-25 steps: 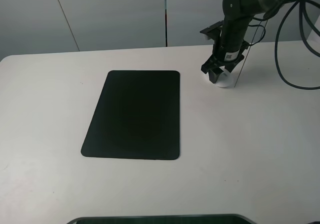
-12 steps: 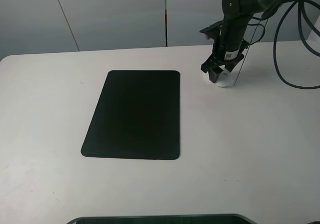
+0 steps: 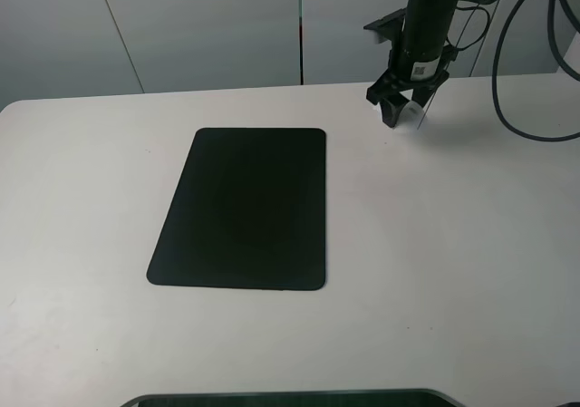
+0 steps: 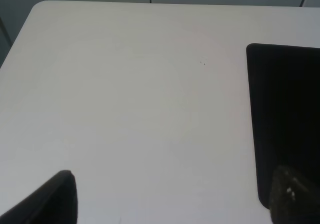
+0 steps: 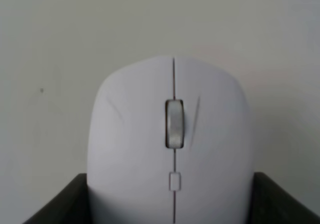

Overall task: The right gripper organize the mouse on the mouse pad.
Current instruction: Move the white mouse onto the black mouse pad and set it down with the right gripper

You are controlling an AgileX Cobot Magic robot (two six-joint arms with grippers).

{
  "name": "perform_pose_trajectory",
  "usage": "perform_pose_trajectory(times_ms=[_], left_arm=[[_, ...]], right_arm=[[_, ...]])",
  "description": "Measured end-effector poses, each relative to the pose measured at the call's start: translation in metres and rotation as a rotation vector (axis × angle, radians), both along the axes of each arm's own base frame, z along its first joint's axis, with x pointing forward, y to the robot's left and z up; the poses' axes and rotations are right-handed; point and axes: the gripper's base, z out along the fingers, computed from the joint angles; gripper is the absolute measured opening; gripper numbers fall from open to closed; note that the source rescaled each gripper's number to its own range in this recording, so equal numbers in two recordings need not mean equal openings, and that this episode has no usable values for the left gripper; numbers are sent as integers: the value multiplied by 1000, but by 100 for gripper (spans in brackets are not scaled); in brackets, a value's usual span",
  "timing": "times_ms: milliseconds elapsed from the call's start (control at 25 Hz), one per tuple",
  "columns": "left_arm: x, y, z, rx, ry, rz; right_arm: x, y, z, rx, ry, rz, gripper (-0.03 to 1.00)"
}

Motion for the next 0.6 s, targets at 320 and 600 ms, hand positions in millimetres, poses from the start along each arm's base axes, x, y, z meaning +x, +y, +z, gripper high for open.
perform_pose_trajectory(times_ms=[320, 600], left_arm=[[0, 0, 0, 0, 0, 0], [0, 0, 0, 0, 0, 0]], right_arm=[[-6, -2, 23, -4, 7, -7, 0], [-16, 23, 42, 29, -24, 10, 0]])
